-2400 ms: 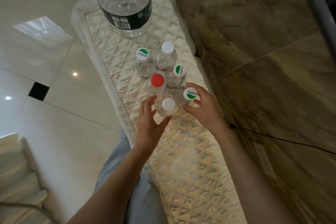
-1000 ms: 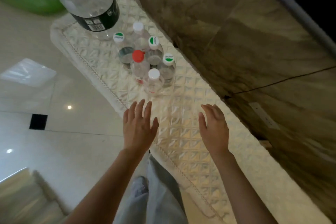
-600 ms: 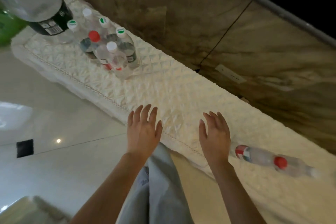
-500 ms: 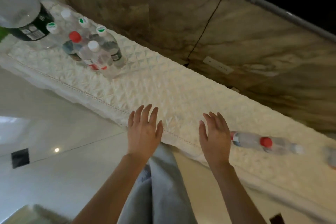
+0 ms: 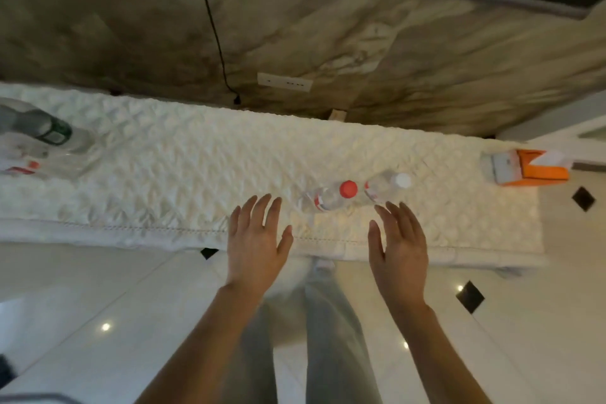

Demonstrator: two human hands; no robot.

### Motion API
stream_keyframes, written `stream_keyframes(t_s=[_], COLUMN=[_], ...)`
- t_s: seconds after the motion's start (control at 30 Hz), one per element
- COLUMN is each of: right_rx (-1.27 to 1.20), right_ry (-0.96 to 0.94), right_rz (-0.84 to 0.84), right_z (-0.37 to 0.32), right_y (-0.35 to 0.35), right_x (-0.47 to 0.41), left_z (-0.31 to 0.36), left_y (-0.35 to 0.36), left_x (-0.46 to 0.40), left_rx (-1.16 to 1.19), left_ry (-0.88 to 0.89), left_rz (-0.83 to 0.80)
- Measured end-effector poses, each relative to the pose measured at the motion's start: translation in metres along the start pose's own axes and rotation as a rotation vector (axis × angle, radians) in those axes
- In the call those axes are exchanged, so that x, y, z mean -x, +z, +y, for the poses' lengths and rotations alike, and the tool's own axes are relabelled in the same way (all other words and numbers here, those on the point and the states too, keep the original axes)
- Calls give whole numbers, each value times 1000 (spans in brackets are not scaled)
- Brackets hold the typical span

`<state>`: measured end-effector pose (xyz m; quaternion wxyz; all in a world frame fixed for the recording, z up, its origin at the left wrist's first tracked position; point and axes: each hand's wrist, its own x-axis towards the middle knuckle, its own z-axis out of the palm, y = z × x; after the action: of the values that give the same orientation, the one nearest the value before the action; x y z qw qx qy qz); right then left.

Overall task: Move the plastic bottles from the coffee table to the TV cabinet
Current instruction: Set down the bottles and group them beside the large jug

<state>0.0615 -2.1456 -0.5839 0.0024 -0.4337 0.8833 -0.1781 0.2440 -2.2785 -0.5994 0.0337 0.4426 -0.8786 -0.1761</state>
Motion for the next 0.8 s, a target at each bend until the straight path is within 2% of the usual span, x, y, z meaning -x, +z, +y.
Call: stream_keyframes(t_s=[0.17, 0.33, 0.57, 0.8], right_rx=[-45, -137, -330, -396], right_ry=[56, -4, 38, -39], right_rz=[-57, -220, -455, -380], right_z=[62, 111, 139, 130], right_y=[2, 25, 58, 73], right_x=[-16, -43, -82, -97], left_z=[36, 55, 76, 78], left_y=[39, 83, 113, 115], left_x=[-24, -51, -77, -76], left_rx=[19, 141, 303, 425], left_ry=[33, 10, -82, -113], left_rz=[-83, -114, 32, 50])
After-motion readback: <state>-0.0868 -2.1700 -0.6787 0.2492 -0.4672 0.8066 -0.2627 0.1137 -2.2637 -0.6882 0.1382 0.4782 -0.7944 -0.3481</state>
